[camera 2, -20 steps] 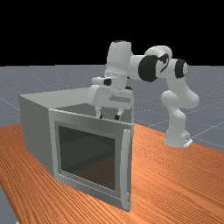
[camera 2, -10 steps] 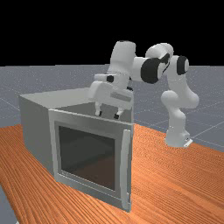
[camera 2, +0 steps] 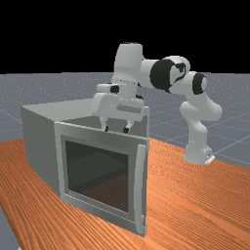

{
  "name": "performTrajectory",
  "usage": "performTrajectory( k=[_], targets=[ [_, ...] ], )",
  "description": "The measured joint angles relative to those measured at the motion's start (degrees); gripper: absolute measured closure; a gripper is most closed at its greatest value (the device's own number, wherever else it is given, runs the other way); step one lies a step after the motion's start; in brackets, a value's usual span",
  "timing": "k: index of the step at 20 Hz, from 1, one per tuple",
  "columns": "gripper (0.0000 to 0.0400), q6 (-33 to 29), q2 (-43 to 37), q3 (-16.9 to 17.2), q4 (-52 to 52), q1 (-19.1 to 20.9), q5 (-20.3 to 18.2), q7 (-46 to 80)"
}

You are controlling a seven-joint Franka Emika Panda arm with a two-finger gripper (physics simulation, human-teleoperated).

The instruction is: Close the microwave

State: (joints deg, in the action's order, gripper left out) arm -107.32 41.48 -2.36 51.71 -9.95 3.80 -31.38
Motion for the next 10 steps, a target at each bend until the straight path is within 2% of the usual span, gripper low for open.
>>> performTrajectory(
  k=[1,2,4,5,6,10],
  targets=[
    [0.0,-2.01,-0.95,-0.02,3.12,0.1,-0.01,0.07],
    [0.0,-1.39,0.3,-0.06,1.93,0.1,-0.1,0.04],
    [0.0,-7.08,-2.39,0.0,9.64,0.26,0.06,0.26],
    [0.0,-5.38,-0.91,-0.07,7.5,0.27,-0.09,0.17],
    [0.0,-12.81,-4.65,0.19,15.51,0.25,0.51,0.65],
    [0.0,-12.57,-3.06,-0.2,12.93,0.59,-0.24,0.28]
  ],
)
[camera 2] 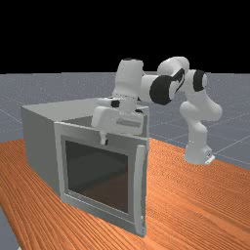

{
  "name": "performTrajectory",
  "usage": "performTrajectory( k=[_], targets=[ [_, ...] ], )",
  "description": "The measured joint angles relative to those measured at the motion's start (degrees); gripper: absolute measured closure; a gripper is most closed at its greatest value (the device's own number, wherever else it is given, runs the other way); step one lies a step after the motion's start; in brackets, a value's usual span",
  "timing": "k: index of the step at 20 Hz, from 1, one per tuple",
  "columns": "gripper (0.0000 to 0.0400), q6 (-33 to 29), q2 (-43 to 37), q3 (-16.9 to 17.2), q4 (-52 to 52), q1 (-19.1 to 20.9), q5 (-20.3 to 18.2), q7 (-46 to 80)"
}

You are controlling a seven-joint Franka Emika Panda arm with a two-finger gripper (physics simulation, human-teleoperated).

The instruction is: Close the microwave

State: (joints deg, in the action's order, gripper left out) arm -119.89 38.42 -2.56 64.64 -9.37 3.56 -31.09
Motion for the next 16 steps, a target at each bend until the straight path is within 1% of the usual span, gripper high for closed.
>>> performTrajectory(
  k=[1,2,3,4,5,6,7,10,12,13,14,16],
  targets=[
    [0.0,0.15,0.59,-0.13,-0.88,0.09,-0.23,-0.11],
    [0.0,-1.02,-2.67,-0.27,4.47,0.12,-0.29,0.11],
    [0.0,6.32,-4.73,-0.82,5.39,0.54,-1.34,0.09],
    [0.0,4.32,-7.88,-0.73,10.46,0.69,-1.3,0.28],
    [0.0,-1.94,-12.19,-0.57,18.3,0.76,-0.81,0.63],
    [0.0,-4.01,-14.71,-0.58,22.37,0.91,-0.68,0.85],
    [0.0,-7.55,-18.08,-0.47,27.95,0.9,-0.31,1.32],
    [0.0,-11.41,-27.52,-0.38,40.98,1.73,-0.13,2.2],
    [0.0,-13.45,-35.35,-0.5,50.72,2.06,-0.04,2.83],
    [0.0,-15.29,-39.07,-0.66,55.2,2.47,2.52,4.6],
    [0.0,-15.61,-38.76,-0.35,54.72,2.83,0.46,3.04],
    [0.0,-22.37,-38.49,-0.53,56.31,2.14,1.51,3.81]
  ],
)
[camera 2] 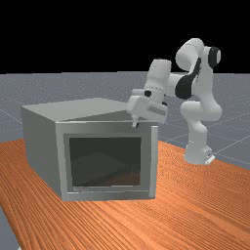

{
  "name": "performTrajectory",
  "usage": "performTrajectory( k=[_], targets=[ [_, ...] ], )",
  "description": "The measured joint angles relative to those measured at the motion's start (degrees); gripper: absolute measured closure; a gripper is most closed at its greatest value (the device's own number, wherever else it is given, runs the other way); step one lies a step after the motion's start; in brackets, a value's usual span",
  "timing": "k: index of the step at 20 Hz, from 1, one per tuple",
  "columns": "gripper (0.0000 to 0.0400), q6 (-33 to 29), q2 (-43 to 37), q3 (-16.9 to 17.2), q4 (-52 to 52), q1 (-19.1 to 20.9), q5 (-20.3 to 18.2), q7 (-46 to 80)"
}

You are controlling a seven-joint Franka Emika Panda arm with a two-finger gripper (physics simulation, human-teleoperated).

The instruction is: Close the microwave

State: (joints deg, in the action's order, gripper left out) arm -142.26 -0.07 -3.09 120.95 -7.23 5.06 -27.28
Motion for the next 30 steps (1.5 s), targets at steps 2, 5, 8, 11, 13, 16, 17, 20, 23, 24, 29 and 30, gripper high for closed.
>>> performTrajectory(
  k=[2,5,8,11,13,16,17,20,23,24,29,30],
  targets=[
    [0.0,-5.36,0.49,-0.09,1.06,-0.46,1.01,0.85],
    [0.0,-9.49,-1.04,-0.8,3.93,-0.39,-3.43,0.59],
    [0.0,-0.34,5.25,-3.37,-5.94,-2.53,14.52,28.12],
    [0.0,-1.18,10.49,-6.82,-12.09,-7.32,12.89,30.15],
    [0.0,1.36,13.89,-7.77,-17.02,-10.5,15.45,34.63],
    [0.0,10.27,26.03,-7.33,-36.05,-12.15,16.94,30.93],
    [0.0,17.79,37.14,-7.09,-54.71,-12.98,15.93,26.94],
    [0.0,17.81,37.35,-6.97,-54.6,-12.75,15.92,26.94],
    [0.0,14.79,38.67,-6.77,-52.45,-12.61,16.23,27.74],
    [0.0,11.67,40.67,-6.47,-50.52,-12.52,16.59,28.58],
    [0.0,-0.53,45.19,-11.92,-39.56,-4.88,15.46,14.54],
    [0.0,3.09,42.42,-3.22,-37.01,-10.98,22.65,25.27]
  ],
)
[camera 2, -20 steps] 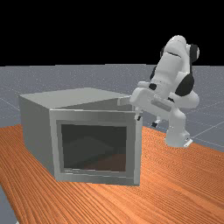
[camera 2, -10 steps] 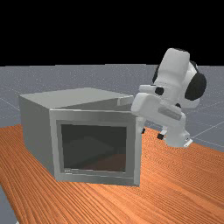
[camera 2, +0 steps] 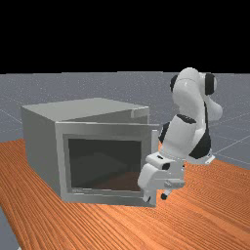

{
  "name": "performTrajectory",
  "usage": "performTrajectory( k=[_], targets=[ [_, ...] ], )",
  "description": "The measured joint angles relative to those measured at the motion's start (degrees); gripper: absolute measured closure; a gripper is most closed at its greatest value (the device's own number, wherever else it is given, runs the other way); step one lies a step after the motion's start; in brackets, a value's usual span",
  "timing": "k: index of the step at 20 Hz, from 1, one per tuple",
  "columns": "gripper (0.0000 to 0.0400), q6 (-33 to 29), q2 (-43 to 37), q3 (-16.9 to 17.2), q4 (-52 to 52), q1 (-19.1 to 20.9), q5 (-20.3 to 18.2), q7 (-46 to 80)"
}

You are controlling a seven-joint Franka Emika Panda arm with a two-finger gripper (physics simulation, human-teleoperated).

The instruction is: Close the microwave

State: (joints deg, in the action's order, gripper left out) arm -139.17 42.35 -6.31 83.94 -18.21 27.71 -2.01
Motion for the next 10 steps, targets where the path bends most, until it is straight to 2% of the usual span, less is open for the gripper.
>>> performTrajectory(
  k=[1,2,3,4,7,8,9,10],
  targets=[
    [0.0,-7.2,-2.9,-14.88,7.85,12.76,-9.7,-24.81],
    [0.0,-9.05,-5.52,-17.31,12.5,16.18,-11.4,-28.93],
    [0.0,-5.39,-9.05,-5.94,15.29,7.87,-0.77,-15.11],
    [0.0,-7.79,-11.58,-9.62,19.29,12.81,-4.58,-21.47],
    [0.0,-11.21,-16.78,-15.2,28.36,22.64,-9.47,-35.66],
    [0.0,-15.72,-18.23,-19.61,32.08,29.49,-19.05,-39.73],
    [0.0,-12.33,-19.3,-18.36,32.26,30.66,-13.51,-46.14],
    [0.0,-11.52,-20.32,-17.67,33.11,33.54,-11.84,-50.29]
  ],
)
